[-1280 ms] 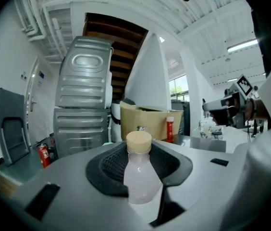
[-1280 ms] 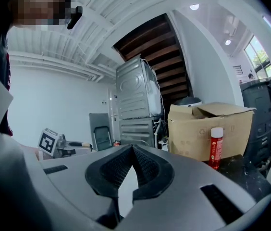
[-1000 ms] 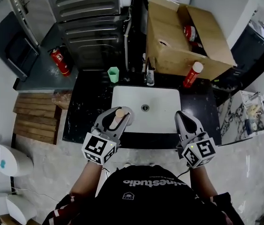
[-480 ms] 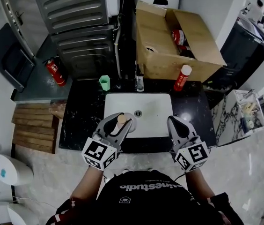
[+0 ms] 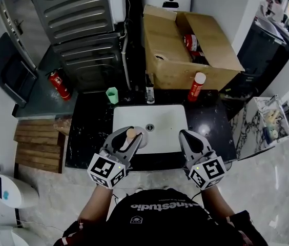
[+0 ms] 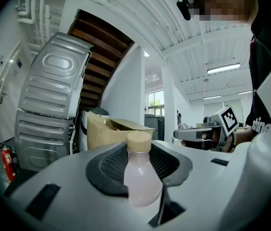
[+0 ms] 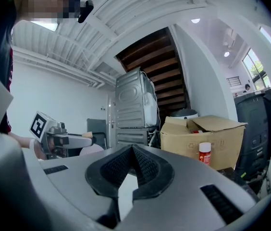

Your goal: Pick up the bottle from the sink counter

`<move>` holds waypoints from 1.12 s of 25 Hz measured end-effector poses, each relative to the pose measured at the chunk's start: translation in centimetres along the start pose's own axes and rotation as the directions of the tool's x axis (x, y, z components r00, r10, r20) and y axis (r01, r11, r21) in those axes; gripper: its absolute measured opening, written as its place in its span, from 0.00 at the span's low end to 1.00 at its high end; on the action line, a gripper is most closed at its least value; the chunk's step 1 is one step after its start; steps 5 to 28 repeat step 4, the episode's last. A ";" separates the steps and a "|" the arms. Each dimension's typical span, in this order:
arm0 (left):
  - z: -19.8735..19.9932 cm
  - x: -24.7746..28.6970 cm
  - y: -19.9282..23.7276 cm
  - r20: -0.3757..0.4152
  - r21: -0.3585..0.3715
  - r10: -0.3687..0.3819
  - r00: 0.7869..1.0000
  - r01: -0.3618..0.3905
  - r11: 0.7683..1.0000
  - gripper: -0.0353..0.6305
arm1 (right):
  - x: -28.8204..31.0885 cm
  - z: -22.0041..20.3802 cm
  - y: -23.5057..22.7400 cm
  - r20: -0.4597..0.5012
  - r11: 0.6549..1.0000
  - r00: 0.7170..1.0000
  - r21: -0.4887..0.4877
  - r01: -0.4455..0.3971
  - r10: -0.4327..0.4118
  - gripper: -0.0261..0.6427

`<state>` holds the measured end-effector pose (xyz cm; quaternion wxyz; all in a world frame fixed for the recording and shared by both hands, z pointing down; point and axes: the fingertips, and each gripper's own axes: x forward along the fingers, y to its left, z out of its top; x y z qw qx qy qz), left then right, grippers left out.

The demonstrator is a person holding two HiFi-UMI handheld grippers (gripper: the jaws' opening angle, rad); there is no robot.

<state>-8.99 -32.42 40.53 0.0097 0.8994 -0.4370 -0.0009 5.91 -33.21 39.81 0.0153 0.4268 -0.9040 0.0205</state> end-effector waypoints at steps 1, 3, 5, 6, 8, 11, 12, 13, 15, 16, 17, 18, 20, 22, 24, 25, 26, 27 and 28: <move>0.0 0.0 -0.1 0.000 0.003 -0.001 1.000 0.001 1.000 0.27 | 0.0 0.0 0.0 0.001 1.000 1.000 0.000 -0.002 0.002 0.09; 0.0 0.0 -0.2 -0.002 0.009 -0.001 1.000 0.001 1.000 0.27 | -0.1 0.1 0.1 0.003 1.000 1.000 0.000 -0.004 0.004 0.09; 0.0 0.0 -0.2 -0.002 0.011 -0.001 1.000 0.001 1.000 0.27 | -0.2 0.1 0.2 0.003 1.000 1.000 0.001 -0.005 0.005 0.09; 0.0 0.0 -0.2 -0.002 0.011 -0.001 1.000 0.001 1.000 0.27 | -0.2 0.1 0.2 0.003 1.000 1.000 0.001 -0.005 0.005 0.09; 0.0 0.0 -0.2 -0.002 0.011 -0.001 1.000 0.001 1.000 0.27 | -0.2 0.1 0.2 0.003 1.000 1.000 0.001 -0.005 0.005 0.09; 0.0 0.0 -0.2 -0.002 0.011 -0.001 1.000 0.001 1.000 0.27 | -0.2 0.1 0.2 0.003 1.000 1.000 0.001 -0.005 0.005 0.09; 0.0 0.0 -0.2 -0.002 0.011 -0.001 1.000 0.001 1.000 0.27 | -0.2 0.1 0.2 0.003 1.000 1.000 0.001 -0.005 0.005 0.09; 0.0 0.0 -0.2 -0.002 0.011 -0.001 1.000 0.001 1.000 0.27 | -0.2 0.1 0.2 0.003 1.000 1.000 0.001 -0.005 0.005 0.09; 0.0 0.0 -0.2 -0.002 0.011 -0.001 1.000 0.001 1.000 0.27 | -0.2 0.1 0.2 0.003 1.000 1.000 0.001 -0.005 0.005 0.09; 0.0 0.0 -0.2 -0.002 0.011 -0.001 1.000 0.001 1.000 0.27 | -0.2 0.1 0.2 0.003 1.000 1.000 0.001 -0.005 0.005 0.09; 0.0 0.0 -0.2 -0.002 0.011 -0.001 1.000 0.001 1.000 0.27 | -0.2 0.1 0.2 0.003 1.000 1.000 0.001 -0.005 0.005 0.09; 0.0 0.0 -0.2 -0.002 0.011 -0.001 1.000 0.001 1.000 0.27 | -0.2 0.1 0.2 0.003 1.000 1.000 0.001 -0.005 0.005 0.09; 0.0 0.0 -0.2 -0.002 0.011 -0.001 1.000 0.001 1.000 0.27 | -0.2 0.1 0.2 0.003 1.000 1.000 0.001 -0.005 0.005 0.09; 0.0 0.0 -0.2 -0.002 0.011 -0.001 1.000 0.001 1.000 0.27 | -0.2 0.1 0.2 0.003 1.000 1.000 0.001 -0.005 0.005 0.09; 0.0 0.0 -0.2 -0.002 0.011 -0.001 1.000 0.001 1.000 0.27 | -0.2 0.1 0.2 0.003 1.000 1.000 0.001 -0.005 0.005 0.09; 0.0 0.0 -0.2 -0.002 0.011 -0.001 1.000 0.001 1.000 0.27 | -0.2 0.1 0.2 0.003 1.000 1.000 0.001 -0.005 0.005 0.09; 0.0 0.0 -0.2 -0.002 0.011 -0.001 1.000 0.001 1.000 0.27 | -0.2 0.1 0.2 0.003 1.000 1.000 0.001 -0.005 0.005 0.09; 0.0 0.0 -0.2 -0.002 0.011 -0.001 1.000 0.001 1.000 0.27 | -0.2 0.1 0.2 0.003 1.000 1.000 0.001 -0.005 0.005 0.09; 0.0 0.0 -0.2 -0.002 0.011 -0.001 1.000 0.001 1.000 0.27 | -0.2 0.1 0.2 0.003 1.000 1.000 0.001 -0.005 0.005 0.09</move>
